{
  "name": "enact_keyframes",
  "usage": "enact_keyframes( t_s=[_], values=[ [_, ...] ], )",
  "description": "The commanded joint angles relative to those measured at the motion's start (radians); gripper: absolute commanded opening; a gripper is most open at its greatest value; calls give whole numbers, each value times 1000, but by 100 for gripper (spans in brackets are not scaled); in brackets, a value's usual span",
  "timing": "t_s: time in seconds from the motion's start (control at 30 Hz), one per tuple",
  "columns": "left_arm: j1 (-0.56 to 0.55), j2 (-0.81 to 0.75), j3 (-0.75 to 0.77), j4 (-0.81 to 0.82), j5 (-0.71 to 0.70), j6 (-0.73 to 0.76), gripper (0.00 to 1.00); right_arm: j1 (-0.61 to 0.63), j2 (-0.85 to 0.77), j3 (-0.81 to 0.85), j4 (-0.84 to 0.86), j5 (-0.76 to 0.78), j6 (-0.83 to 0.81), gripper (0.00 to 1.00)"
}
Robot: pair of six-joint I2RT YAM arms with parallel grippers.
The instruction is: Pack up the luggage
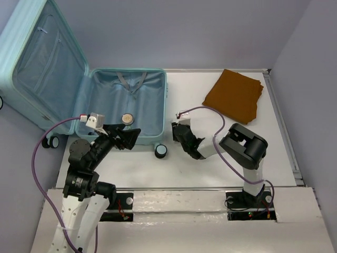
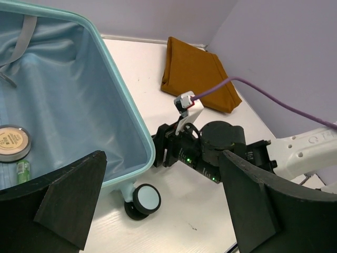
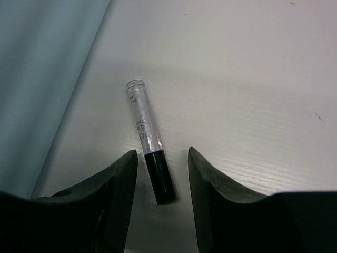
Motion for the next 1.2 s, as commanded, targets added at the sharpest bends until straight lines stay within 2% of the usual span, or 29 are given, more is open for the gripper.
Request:
enact_keyframes(
  t_s=[0.0,0.07,0.17,0.27,0.3,0.37,0.4,0.53,0.6,0.67,0.73,0.77,0.8,0.87,0.9,1.0,1.03,1.1,1.17],
  values=[
    [5,-17,0,61,29,17,99,0,73,-3,-282,-43,21,35],
    [5,-23,0,63,34,19,99,0,59,-15,-330,-25,41,18],
    [5,-29,-3,66,37,17,99,0,-20,-69,-359,-2,75,7],
    [5,-24,-6,67,42,13,99,0,-162,-118,-367,6,97,7],
    [5,-20,-6,69,42,13,99,0,-282,-141,-379,6,95,7],
    [5,-12,-6,67,40,11,99,0,-404,-149,-391,-1,66,7],
    [5,-10,-6,67,42,10,99,0,-512,-146,-403,-33,54,7],
    [9,-10,-8,66,36,7,99,0,-656,-36,-414,-213,12,7],
    [9,-15,-8,64,30,7,99,11,-630,79,-416,-314,9,7],
    [12,-21,-8,63,23,5,99,23,-604,125,-414,-369,5,7],
    [12,-33,-8,61,19,5,99,46,-450,330,-419,-446,6,7],
    [12,-33,-8,60,17,5,99,46,-405,389,-443,-475,6,16],
    [11,-35,-8,61,16,5,99,46,-360,455,-493,-488,6,32],
    [12,-37,-6,54,7,7,99,46,-288,573,-592,-442,-35,71],
    [12,-37,-5,52,5,5,99,23,-258,621,-653,-390,-49,86],
    [12,-41,-6,54,2,5,99,-75,-286,575,-666,-419,-25,88],
    [12,-43,-8,52,0,5,99,-163,-326,510,-664,-422,-3,86],
    [11,-49,-8,52,-1,2,99,-250,-361,445,-669,-399,25,81],
    [3,-55,-8,52,-7,0,99,-366,-369,402,-731,-319,6,73]
  ],
)
